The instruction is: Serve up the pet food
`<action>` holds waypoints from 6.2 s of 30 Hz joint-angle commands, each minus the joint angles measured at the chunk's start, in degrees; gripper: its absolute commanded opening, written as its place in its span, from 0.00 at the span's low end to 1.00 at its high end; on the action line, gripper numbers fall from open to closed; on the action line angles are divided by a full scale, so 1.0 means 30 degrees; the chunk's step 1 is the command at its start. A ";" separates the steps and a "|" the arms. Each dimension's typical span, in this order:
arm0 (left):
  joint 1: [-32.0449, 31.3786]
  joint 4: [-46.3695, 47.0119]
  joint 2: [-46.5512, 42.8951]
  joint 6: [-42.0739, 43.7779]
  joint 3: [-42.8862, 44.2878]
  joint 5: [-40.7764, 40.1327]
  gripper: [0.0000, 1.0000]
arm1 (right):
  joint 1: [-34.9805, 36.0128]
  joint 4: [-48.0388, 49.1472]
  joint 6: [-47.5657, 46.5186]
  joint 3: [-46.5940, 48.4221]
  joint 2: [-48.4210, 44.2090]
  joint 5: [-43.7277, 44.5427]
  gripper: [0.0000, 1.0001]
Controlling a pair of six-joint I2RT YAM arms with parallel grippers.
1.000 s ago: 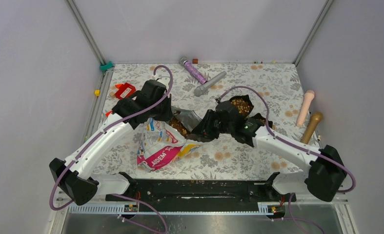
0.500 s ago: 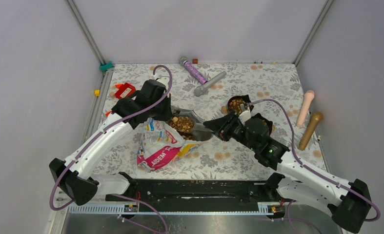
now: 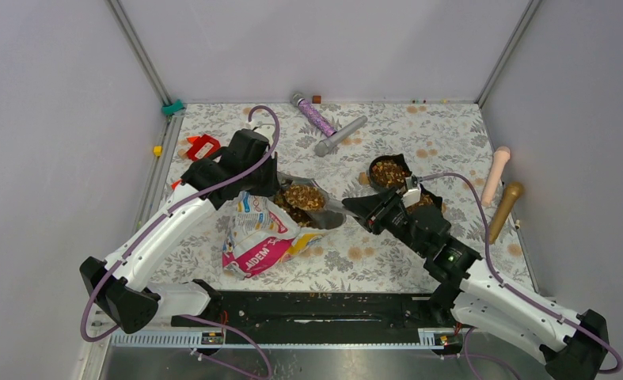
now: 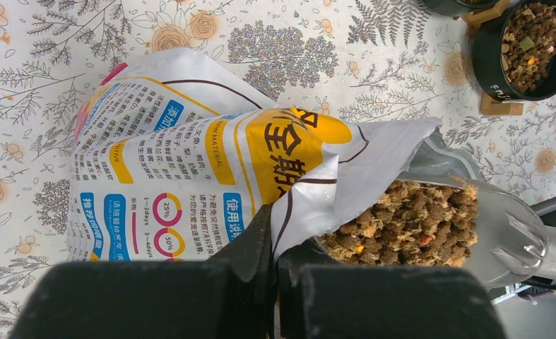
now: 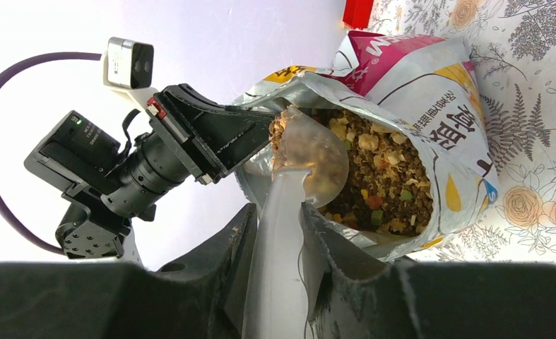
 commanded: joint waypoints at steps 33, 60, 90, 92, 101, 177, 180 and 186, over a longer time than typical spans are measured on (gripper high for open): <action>-0.0063 0.0776 -0.0111 -0.0091 0.0604 0.0900 0.00 | 0.0079 0.1698 0.1177 -0.1863 -0.3328 0.1278 0.00; -0.0067 0.0776 0.0014 -0.0061 0.0623 0.1500 0.00 | 0.0070 1.2012 0.4153 -0.5660 -0.1337 0.0556 0.00; -0.0063 0.0762 0.0088 -0.0099 0.0603 0.1480 0.00 | 0.0079 0.1054 0.0901 -0.4905 -1.1531 0.9244 0.00; -0.0066 0.0770 0.0092 -0.0097 0.0611 0.1503 0.00 | 0.0066 0.0214 0.0689 -0.4995 -1.2347 1.0056 0.00; -0.0067 0.0758 0.0305 -0.0069 0.0573 0.1516 0.00 | 0.0072 -0.4906 -0.1017 -0.4258 -1.5569 1.3956 0.00; -0.0073 0.0768 0.0562 -0.0082 0.0598 0.1662 0.00 | 0.0057 -2.1405 0.2904 -0.0438 -1.3220 2.0107 0.00; -0.0073 0.0751 0.0551 -0.0084 0.0583 0.1654 0.00 | 0.0072 -2.1417 0.2947 -0.0307 -1.2484 1.9997 0.00; -0.0067 0.0774 0.0493 -0.0091 0.0576 0.1691 0.00 | 0.0072 -2.1402 0.2725 0.0192 -1.1105 1.9977 0.00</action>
